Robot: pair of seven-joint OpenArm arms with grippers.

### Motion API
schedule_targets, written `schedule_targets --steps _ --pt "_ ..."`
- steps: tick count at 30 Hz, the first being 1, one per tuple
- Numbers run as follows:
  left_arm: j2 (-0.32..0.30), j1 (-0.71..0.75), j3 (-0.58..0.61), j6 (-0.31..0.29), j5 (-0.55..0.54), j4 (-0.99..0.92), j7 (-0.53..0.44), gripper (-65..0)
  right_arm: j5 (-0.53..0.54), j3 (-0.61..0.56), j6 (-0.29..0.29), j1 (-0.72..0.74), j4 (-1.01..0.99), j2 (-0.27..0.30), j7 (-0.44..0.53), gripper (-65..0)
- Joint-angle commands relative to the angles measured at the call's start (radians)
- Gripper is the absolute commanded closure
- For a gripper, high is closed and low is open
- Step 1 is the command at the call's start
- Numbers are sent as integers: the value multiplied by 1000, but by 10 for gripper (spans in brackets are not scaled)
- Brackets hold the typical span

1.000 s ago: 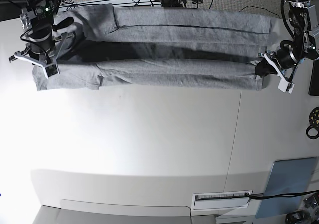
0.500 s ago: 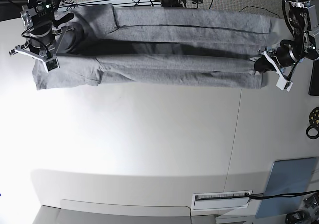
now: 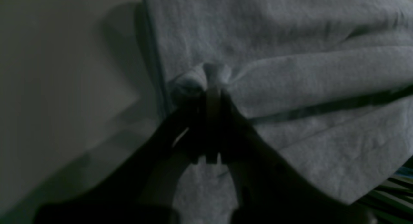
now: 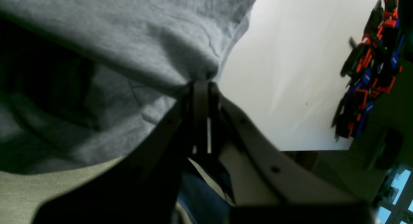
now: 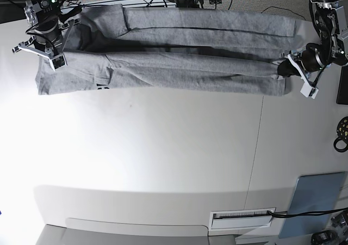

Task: Fold the T-shirt properly
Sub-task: 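Lower the hem onto the folded shirt and open both grippers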

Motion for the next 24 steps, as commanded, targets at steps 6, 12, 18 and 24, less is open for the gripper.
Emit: schedule_targets --steps 6,12,18,24 --pt "-25 -6 -9 -1 -7 15 -2 -40 -20 10 40 -2 17 11 15 -146" --pt "-25 -6 -9 -53 -8 15 0 -290 -20 10 49 -2 17 11 22 -170" --pt "-25 -6 -9 -53 -46 16 37 -324 -20 10 48 -2 17 11 42 -170" --pt "-24 24 -57 -53 -57 15 17 -324 -19 10 29 -2 17 11 70 -170"
